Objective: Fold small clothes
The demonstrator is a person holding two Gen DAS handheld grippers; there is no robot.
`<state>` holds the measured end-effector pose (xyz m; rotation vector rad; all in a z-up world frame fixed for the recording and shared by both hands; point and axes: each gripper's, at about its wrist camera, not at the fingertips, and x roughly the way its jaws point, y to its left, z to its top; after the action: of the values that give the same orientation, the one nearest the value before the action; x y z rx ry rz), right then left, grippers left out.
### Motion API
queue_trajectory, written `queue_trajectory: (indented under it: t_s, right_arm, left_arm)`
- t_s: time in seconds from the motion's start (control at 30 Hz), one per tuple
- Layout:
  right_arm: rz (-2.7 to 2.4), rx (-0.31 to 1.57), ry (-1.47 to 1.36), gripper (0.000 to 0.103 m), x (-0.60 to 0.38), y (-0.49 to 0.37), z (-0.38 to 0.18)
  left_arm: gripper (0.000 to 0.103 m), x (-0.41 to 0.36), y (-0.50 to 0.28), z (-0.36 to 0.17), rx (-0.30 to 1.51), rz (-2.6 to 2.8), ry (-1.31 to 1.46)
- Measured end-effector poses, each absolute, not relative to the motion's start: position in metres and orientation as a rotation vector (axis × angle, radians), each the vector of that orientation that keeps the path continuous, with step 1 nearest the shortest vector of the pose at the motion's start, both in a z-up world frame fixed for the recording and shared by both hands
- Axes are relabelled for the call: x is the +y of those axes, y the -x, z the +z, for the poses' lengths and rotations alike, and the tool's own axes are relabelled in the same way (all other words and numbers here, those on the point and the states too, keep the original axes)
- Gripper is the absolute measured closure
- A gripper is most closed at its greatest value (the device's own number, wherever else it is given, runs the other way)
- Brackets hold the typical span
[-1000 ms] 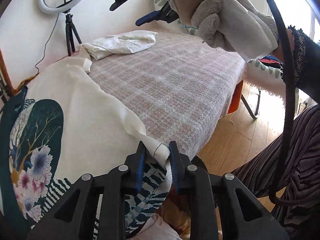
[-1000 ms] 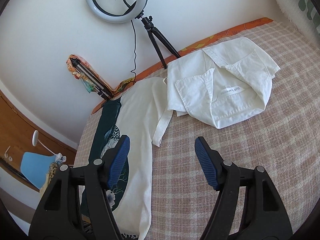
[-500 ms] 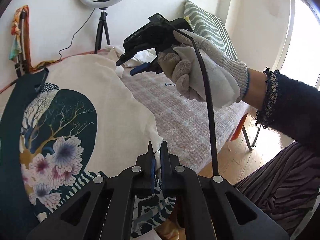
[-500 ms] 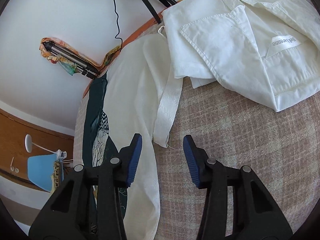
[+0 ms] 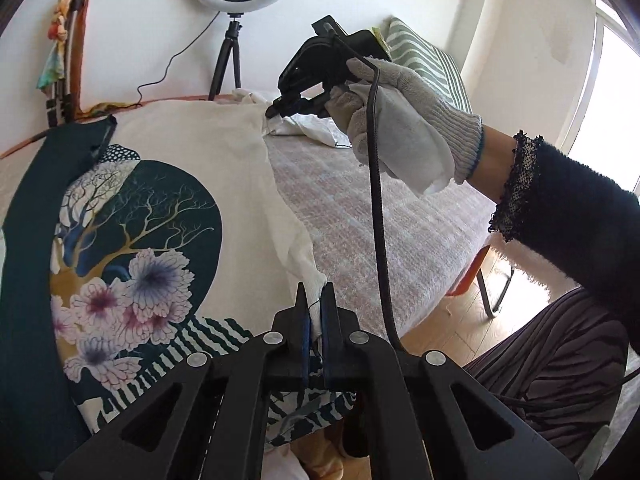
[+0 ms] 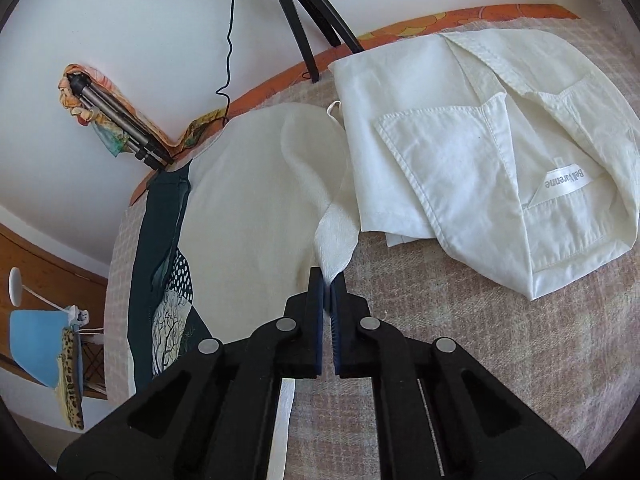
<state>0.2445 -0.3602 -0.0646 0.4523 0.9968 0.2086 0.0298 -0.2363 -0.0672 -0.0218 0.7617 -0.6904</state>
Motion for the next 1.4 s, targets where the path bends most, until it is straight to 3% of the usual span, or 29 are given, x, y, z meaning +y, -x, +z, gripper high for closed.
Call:
queue_trajectory:
  t_s: [0.53, 0.9, 1.23, 1.3, 1.37, 1.4]
  right_arm:
    - [0.342, 0.915, -0.342, 0.100, -0.256, -0.264, -0.005]
    - [0.449, 0.984, -0.152, 0.100, -0.141, -0.283, -0.036]
    - [0.454, 1.065, -0.098, 0.100, -0.108, -0.298, -0.073]
    - [0.454, 1.073, -0.110, 0.100, -0.110, -0.300, -0.074]
    - [0.473, 1.098, -0.115, 0.097, -0.113, -0.300, -0.072]
    - [0.496, 1.110, -0.122, 0.092, -0.115, -0.299, -0.069]
  left_arm:
    - [0.100, -0.190, -0.029, -0.066, 0.748, -0.609, 0.143]
    - [0.100, -0.146, -0.030, -0.084, 0.789, -0.520, 0.213]
    - [0.100, -0.137, -0.036, -0.091, 0.833, -0.514, 0.175]
    - [0.099, -0.135, -0.036, -0.089, 0.831, -0.505, 0.156]
    - [0.088, -0.133, -0.038, -0.088, 0.854, -0.503, 0.150]
    - [0.085, -0.131, -0.038, -0.088, 0.867, -0.504, 0.147]
